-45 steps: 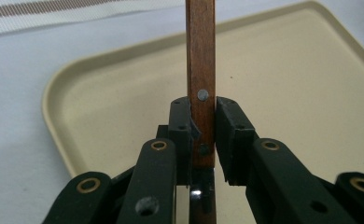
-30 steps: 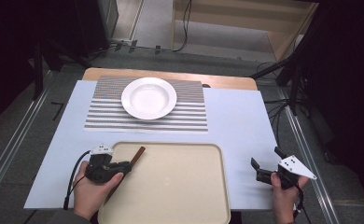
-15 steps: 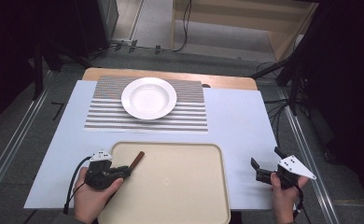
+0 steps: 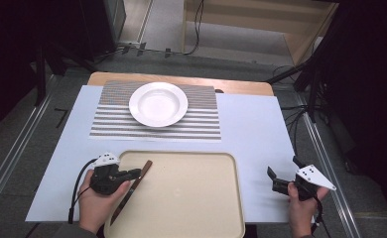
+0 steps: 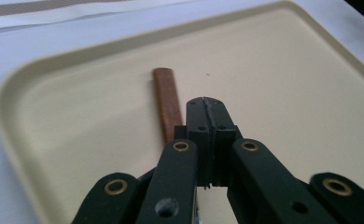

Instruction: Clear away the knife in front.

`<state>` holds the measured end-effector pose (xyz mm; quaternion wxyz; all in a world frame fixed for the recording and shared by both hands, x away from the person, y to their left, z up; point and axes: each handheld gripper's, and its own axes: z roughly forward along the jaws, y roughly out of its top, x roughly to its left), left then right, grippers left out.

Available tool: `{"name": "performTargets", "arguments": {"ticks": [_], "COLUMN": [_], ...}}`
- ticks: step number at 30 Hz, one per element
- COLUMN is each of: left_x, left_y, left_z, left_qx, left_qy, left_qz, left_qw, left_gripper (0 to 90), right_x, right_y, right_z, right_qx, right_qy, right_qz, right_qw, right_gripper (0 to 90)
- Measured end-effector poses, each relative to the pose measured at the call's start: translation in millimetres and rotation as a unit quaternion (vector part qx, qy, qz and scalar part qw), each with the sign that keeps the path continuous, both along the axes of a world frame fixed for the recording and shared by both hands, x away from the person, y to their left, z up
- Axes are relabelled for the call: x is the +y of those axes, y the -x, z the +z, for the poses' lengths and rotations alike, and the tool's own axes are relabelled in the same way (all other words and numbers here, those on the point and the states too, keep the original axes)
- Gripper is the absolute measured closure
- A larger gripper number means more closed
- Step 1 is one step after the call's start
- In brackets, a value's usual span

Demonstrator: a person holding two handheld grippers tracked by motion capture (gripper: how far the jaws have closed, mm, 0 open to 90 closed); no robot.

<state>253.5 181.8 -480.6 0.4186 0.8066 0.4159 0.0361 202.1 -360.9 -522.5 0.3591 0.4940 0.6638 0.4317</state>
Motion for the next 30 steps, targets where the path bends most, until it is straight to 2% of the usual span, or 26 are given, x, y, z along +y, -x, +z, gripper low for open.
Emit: {"name": "performTargets", "arguments": {"ticks": [1,3,5,16,20,25,30], "left_x": [-2.2,-6.2,-9.4,-22.5,-22.3,-18.5,-12.4], "left_y": [0.4,0.8,-0.7,2.3,5.0,5.3,5.4], "left_z": [-0.6,-3.0,-5.3,-13.3,-12.4,-14.0,-15.8], "left_qx": [-0.001,-0.005,-0.001,-0.015,-0.027,-0.021,-0.015], "left_qy": [-0.007,-0.002,-0.008,-0.065,-0.094,-0.099,-0.091], "left_qz": [-0.005,-0.011,-0.019,-0.032,-0.028,-0.027,-0.025], "left_qw": [1.0,0.9999,0.9998,0.9973,0.9948,0.9945,0.9954], "left_gripper": [89.5,89.5,89.6,89.7,89.7,89.7,89.7], "right_x": [-0.7,-1.1,-3.1,-4.0,-3.6,-3.2,-3.7], "right_y": [0.0,0.2,-0.7,-1.2,-1.9,-2.2,-2.2], "right_z": [0.1,0.2,0.2,0.1,0.0,-0.2,-0.2], "right_qx": [0.0,0.002,0.0,0.006,0.008,0.009,0.008], "right_qy": [-0.004,-0.009,-0.016,-0.021,-0.018,-0.015,-0.016], "right_qz": [-0.003,-0.004,-0.005,-0.008,-0.009,-0.009,-0.009], "right_qw": [1.0,1.0,0.9999,0.9997,0.9998,0.9998,0.9998], "right_gripper": [0.0,0.0,0.0,0.0,0.0,0.0,0.0]}}
